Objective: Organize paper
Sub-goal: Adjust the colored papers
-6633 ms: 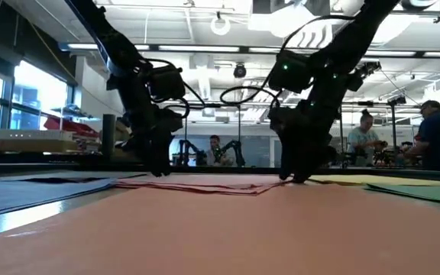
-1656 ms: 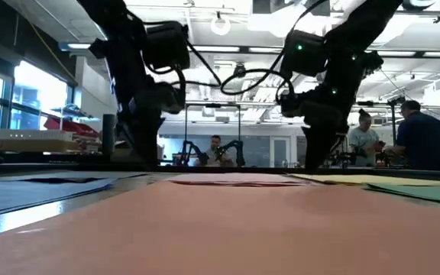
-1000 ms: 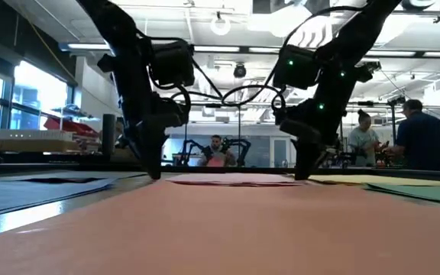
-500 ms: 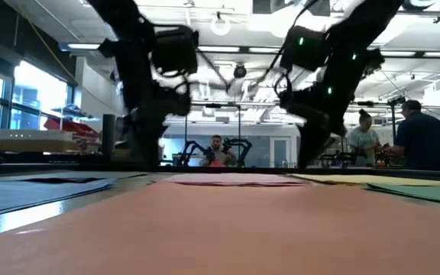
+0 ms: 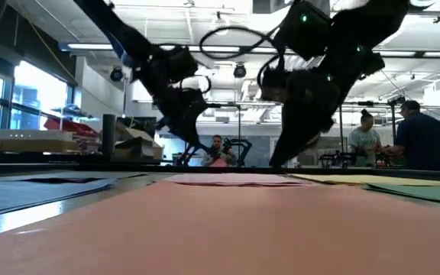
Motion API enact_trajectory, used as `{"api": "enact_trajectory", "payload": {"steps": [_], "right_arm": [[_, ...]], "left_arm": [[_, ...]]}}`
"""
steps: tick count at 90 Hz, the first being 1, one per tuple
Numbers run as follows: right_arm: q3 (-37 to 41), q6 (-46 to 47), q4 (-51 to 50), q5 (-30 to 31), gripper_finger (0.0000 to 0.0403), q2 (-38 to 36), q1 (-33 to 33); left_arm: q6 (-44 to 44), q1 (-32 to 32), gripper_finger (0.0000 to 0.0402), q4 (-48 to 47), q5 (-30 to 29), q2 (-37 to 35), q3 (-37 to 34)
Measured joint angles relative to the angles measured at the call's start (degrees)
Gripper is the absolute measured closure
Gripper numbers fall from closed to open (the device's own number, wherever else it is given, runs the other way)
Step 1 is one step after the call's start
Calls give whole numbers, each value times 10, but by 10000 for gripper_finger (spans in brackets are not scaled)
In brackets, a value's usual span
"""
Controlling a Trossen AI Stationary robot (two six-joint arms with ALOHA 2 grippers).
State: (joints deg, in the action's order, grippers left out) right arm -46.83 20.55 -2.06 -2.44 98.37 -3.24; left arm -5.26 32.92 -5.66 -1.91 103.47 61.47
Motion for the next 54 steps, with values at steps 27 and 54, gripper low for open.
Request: {"api": "enact_trajectory", "payload": {"steps": [27,54], "right_arm": [[0,-24,24,-44,403,35,1],[-1,-18,45,-28,403,54,5]], "left_arm": [[4,28,402,33,29,74,0],[10,20,402,37,32,90,1]]}}
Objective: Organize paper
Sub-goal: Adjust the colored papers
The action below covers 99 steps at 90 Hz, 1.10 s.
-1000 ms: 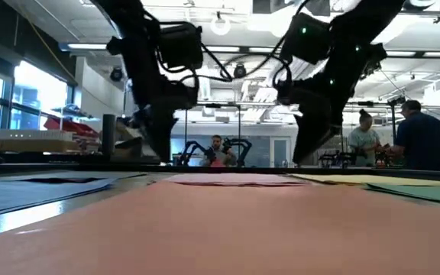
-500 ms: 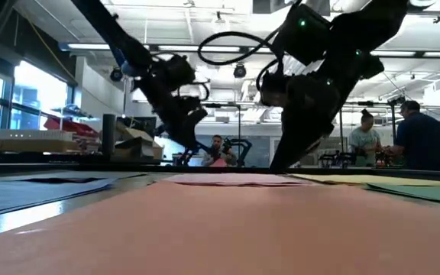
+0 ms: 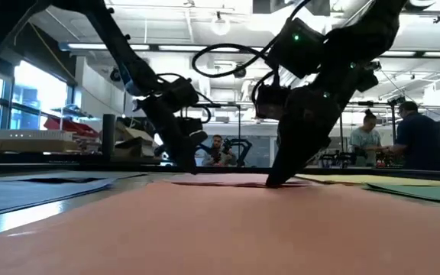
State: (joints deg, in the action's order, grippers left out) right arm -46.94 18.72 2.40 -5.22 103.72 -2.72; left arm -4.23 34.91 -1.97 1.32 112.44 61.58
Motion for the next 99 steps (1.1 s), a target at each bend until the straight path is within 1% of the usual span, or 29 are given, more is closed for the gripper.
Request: {"api": "enact_trajectory", "payload": {"steps": [15,23,36,54,66,79,85,99], "right_arm": [[0,3,-2,17,403,-3,0],[0,4,-2,17,403,-3,0],[0,8,-3,11,403,-3,0],[0,22,-15,7,403,-10,1],[2,34,-24,7,403,-21,1],[2,43,-11,2,403,-14,-3],[2,39,-8,8,403,-10,-8],[1,44,-4,43,403,-7,-12]], "left_arm": [[5,-6,402,-19,27,-2,1],[5,-12,402,-30,29,-3,1],[15,-14,402,-35,21,-5,1],[26,-14,402,-49,-18,-25,0],[36,-14,402,-42,-20,-38,0],[50,-14,402,-36,-21,-35,0],[50,-14,402,-22,-25,-29,0],[43,-13,402,12,-46,-15,0]]}}
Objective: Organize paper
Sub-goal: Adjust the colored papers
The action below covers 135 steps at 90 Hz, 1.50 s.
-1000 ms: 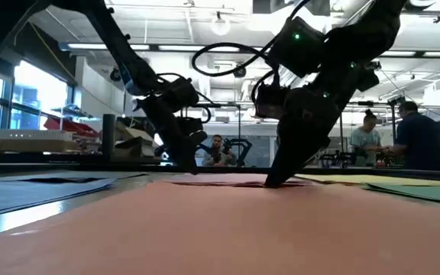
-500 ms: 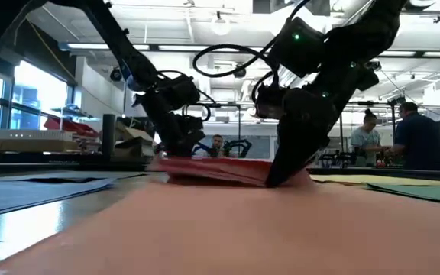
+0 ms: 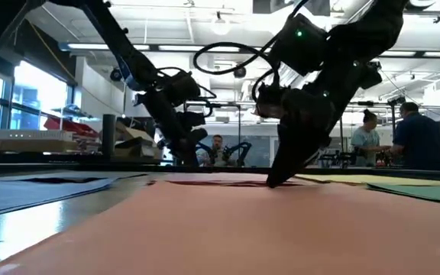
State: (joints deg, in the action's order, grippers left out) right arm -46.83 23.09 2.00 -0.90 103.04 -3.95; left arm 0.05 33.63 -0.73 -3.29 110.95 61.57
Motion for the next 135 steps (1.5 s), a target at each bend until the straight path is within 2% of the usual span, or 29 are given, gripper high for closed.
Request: {"api": "enact_trajectory", "payload": {"steps": [13,25,30,38,54,70,87,116,135], "right_arm": [[0,4,7,12,403,1,2],[0,4,9,16,403,1,3],[0,4,10,16,403,1,3],[0,4,10,16,403,1,3],[0,4,11,16,403,1,3],[0,4,12,15,403,1,3],[0,2,7,-4,403,1,3],[0,10,-2,-17,403,-5,3],[0,10,-48,-25,403,-51,4]], "left_arm": [[-3,0,402,3,-45,10,0],[6,-11,402,24,-127,8,0],[7,-12,402,38,-144,8,0],[1,-7,402,62,-127,12,1],[-40,13,402,31,-95,26,1],[-40,16,402,16,-61,27,3],[-50,13,402,-58,-12,24,23],[-29,-4,402,-59,-47,6,24],[-1,-17,402,-107,-69,-53,24]]}}
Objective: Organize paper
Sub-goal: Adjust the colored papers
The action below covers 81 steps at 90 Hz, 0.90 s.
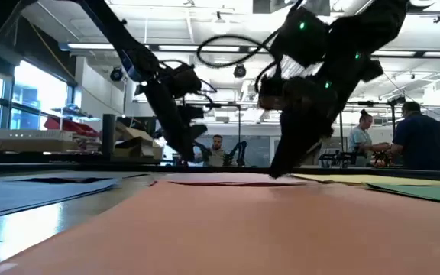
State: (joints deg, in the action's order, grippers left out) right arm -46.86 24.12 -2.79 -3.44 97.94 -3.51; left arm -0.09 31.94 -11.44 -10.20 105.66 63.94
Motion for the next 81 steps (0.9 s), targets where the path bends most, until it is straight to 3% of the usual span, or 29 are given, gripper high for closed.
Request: {"api": "enact_trajectory", "payload": {"steps": [17,30,38,51,81], "right_arm": [[0,61,-138,106,403,-58,22],[0,146,-203,152,403,-58,60],[0,129,-184,150,403,-40,82],[0,115,-149,149,403,-26,124],[0,104,-123,148,403,-14,195]], "left_arm": [[-11,-53,402,-125,-5,-75,-22],[-84,-109,402,-190,-4,-106,-65],[-126,-135,402,-179,-12,-109,-99],[-153,-156,402,-109,-77,-100,-140],[-158,-134,402,-49,-52,-94,-171]]}}
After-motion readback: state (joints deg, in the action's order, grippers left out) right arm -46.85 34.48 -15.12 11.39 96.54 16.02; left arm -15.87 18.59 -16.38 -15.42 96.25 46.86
